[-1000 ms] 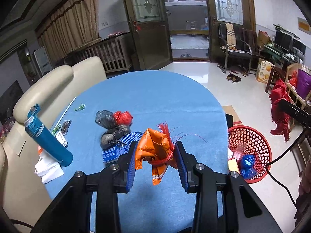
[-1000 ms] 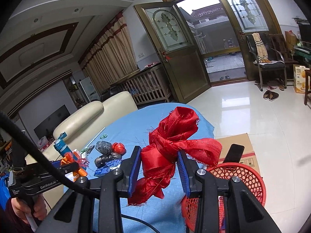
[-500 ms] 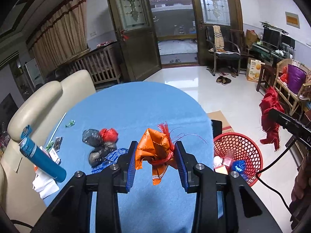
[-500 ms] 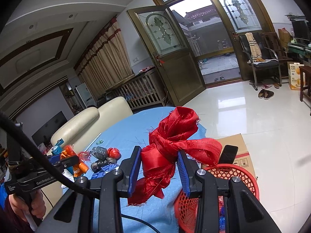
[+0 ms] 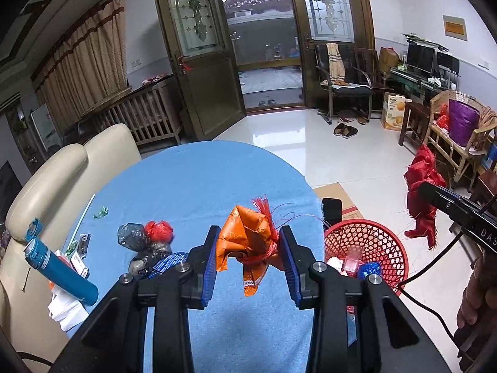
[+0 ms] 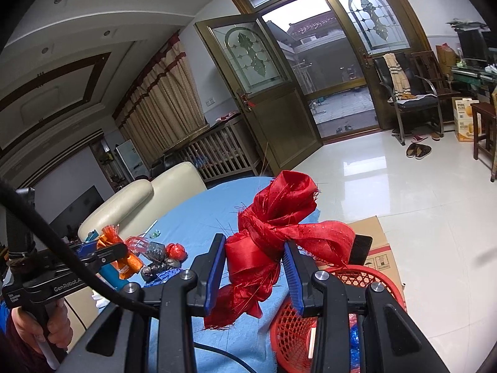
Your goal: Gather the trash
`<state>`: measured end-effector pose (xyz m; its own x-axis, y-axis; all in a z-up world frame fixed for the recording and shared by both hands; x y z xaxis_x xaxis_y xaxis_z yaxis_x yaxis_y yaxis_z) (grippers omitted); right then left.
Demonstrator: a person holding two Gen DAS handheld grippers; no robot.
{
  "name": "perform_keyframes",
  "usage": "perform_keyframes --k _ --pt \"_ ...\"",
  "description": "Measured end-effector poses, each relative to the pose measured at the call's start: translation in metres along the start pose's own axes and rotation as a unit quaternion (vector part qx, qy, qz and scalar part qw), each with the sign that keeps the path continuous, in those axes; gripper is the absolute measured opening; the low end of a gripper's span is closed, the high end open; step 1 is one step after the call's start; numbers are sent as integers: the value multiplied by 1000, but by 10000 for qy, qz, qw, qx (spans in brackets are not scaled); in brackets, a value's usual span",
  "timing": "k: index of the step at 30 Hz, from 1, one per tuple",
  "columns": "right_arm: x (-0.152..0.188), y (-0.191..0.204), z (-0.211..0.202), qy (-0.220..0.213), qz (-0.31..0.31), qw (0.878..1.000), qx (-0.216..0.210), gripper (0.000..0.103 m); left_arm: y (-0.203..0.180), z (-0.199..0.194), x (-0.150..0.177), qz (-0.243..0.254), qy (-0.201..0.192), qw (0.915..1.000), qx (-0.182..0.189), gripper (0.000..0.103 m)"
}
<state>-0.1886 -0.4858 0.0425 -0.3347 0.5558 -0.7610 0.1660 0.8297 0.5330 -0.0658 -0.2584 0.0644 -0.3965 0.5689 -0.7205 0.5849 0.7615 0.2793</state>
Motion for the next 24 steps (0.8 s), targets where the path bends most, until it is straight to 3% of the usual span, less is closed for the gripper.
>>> perform_keyframes --k 24 --pt "1 -3 -9 -95 125 9998 104 39 -18 9 -12 129 12 9996 235 39"
Point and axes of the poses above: each gripper's, at about its wrist camera, not at the fingertips, and z roughly the way its jaws point, y to its left, x to its underside, the point moved 2 cm from there along z, roughly the way its jaws point, and after that the axes turned 8 degrees about z, right-handed, at the moved point
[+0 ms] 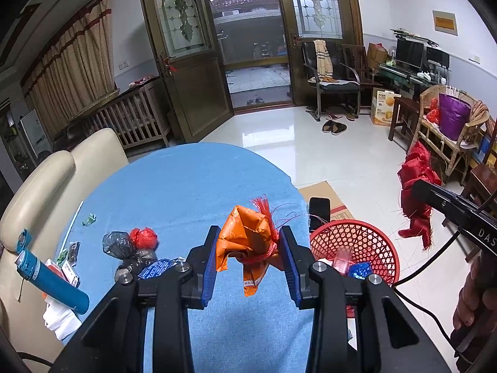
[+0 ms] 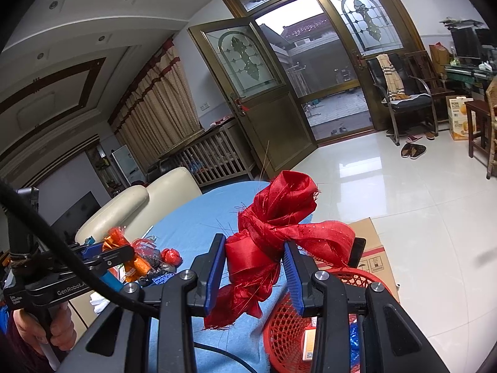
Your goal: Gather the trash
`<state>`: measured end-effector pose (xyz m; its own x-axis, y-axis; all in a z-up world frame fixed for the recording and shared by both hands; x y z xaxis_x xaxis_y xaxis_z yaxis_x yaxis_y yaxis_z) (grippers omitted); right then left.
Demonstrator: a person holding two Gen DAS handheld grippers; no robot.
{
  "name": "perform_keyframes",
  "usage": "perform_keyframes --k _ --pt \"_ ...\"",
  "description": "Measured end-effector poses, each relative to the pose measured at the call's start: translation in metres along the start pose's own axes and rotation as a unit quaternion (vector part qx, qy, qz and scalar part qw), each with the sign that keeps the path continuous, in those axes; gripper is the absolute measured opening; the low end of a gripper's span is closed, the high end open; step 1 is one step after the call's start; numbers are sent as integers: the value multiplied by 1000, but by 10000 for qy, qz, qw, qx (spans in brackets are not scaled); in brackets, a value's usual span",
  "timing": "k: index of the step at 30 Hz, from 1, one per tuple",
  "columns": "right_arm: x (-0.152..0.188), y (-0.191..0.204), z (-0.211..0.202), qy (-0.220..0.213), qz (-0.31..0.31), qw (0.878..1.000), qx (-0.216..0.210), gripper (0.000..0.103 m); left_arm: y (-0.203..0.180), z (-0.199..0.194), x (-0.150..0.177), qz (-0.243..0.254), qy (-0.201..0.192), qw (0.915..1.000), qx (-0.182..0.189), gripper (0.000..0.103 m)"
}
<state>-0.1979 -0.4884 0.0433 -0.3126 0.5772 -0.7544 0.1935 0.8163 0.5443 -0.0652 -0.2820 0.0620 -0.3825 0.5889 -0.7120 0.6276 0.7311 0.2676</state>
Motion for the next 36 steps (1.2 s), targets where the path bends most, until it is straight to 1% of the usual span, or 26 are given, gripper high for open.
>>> perform_keyframes --k 11,23,36 --pt "0 2 -2 0 59 10000 59 39 -6 3 -6 55 -19 9999 163 39" --pt "0 -4 -1 26 211 9997 126 39 -24 6 -10 185 -26 9993 315 39" --pt "0 -6 -3 22 271 9995 176 39 -29 9 -13 310 17 9985 458 39"
Point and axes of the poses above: each gripper's, at about its wrist camera, not at the fingertips, and z roughly the way its jaws point, y to its left, x to its underside, the point moved 2 cm from there along z, roughly the way its jaws point, and after that the axes turned 8 degrees about z, right-handed, at the moved point
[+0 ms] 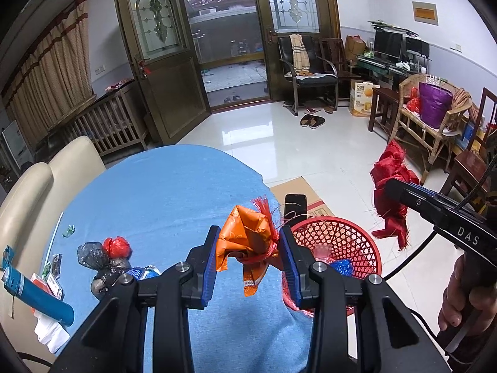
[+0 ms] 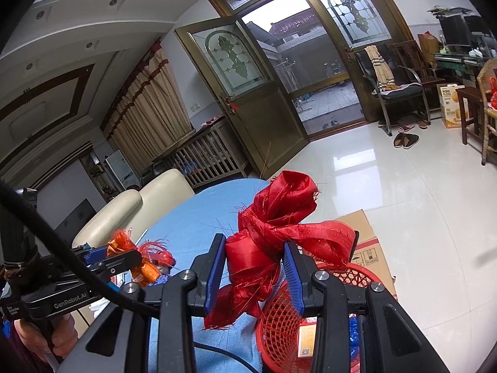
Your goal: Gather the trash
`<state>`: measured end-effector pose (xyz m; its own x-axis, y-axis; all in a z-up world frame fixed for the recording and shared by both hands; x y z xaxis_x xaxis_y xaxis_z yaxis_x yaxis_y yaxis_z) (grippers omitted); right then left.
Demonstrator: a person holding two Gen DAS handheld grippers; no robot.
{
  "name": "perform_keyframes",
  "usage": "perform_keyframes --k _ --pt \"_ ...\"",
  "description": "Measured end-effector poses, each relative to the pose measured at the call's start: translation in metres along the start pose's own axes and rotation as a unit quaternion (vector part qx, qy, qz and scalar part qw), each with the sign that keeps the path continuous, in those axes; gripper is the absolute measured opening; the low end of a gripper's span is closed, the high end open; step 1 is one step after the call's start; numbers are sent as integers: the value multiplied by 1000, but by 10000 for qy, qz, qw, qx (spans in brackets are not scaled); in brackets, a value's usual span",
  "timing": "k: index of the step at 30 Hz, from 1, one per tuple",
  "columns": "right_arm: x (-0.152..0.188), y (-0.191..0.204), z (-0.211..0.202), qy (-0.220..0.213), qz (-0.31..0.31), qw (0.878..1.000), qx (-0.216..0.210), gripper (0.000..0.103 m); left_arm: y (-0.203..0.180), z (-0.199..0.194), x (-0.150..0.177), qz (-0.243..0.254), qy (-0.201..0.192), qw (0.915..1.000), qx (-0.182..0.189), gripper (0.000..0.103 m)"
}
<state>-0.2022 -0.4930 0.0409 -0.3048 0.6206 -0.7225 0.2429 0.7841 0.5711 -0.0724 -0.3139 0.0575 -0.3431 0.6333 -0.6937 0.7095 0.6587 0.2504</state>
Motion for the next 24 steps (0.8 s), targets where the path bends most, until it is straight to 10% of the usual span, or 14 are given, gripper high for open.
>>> perform_keyframes --k 24 --pt "-3 -2 4 43 154 9998 122 39 -13 12 -2 173 55 9997 152 39"
Point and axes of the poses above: each gripper's, at about its wrist camera, not at the fingertips, and z roughly the way its jaws point, y to its left, x to its underside, the point moved 2 cm from there along z, roughly the way its jaws point, and after that the axes turned 8 degrees about z, right-handed, at the moved point
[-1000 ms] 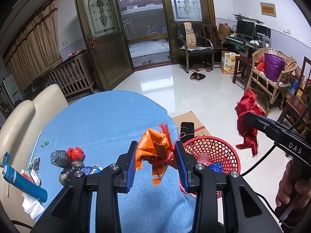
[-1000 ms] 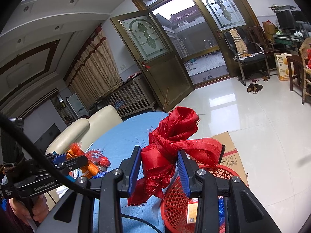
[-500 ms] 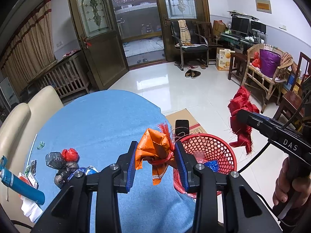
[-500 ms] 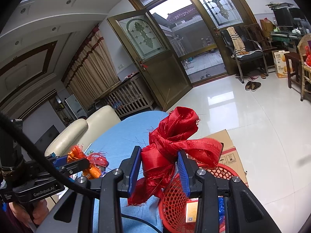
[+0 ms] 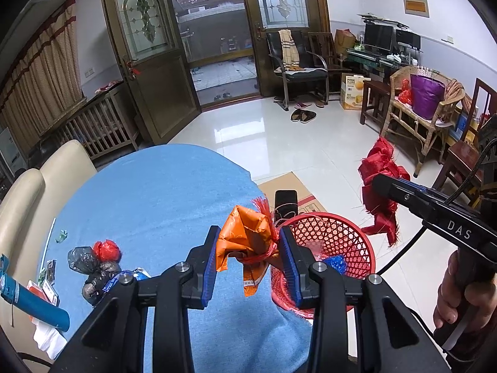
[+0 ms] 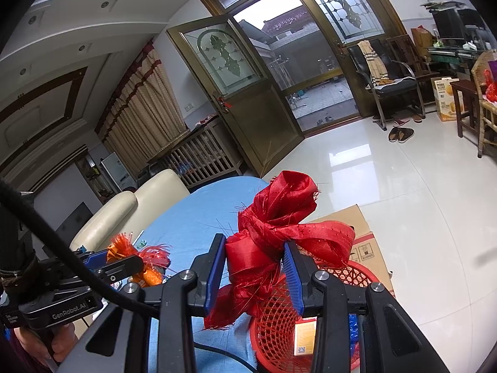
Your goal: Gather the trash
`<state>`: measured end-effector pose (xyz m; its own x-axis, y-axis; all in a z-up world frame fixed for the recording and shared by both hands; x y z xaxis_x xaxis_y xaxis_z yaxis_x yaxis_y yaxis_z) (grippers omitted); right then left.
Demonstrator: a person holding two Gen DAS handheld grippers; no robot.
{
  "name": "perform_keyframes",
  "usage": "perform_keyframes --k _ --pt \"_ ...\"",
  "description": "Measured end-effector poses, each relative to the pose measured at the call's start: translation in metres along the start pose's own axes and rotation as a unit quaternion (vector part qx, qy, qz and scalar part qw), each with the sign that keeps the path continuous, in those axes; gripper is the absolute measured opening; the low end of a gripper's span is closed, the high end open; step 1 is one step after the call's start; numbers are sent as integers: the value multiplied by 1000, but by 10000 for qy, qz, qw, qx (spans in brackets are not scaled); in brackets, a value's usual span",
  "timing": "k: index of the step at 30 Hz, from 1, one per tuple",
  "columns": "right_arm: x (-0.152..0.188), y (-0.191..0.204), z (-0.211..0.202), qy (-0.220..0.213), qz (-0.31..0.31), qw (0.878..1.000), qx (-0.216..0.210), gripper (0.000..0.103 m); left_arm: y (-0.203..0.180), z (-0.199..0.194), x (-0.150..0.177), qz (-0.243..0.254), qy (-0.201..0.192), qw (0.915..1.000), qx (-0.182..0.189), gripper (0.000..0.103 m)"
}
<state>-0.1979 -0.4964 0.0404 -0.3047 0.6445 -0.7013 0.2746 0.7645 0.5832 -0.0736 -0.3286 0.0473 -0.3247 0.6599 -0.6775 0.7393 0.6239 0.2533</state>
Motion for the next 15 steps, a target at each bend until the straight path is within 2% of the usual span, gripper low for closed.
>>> perform_keyframes --k 15 --pt "-3 -11 6 95 231 9997 87 39 0 15 0 62 136 9996 221 39"
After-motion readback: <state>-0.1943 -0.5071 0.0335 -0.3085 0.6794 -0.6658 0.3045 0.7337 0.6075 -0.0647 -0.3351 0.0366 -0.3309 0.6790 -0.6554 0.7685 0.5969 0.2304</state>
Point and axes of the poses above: each gripper's, at about its wrist camera, not at the fingertips, and z roughly the way its jaws point, y to its left, x to its underside, the point moved 2 cm from there along z, roughly the way its jaws point, and after that the axes turned 8 degrees about z, right-handed, at the moved point
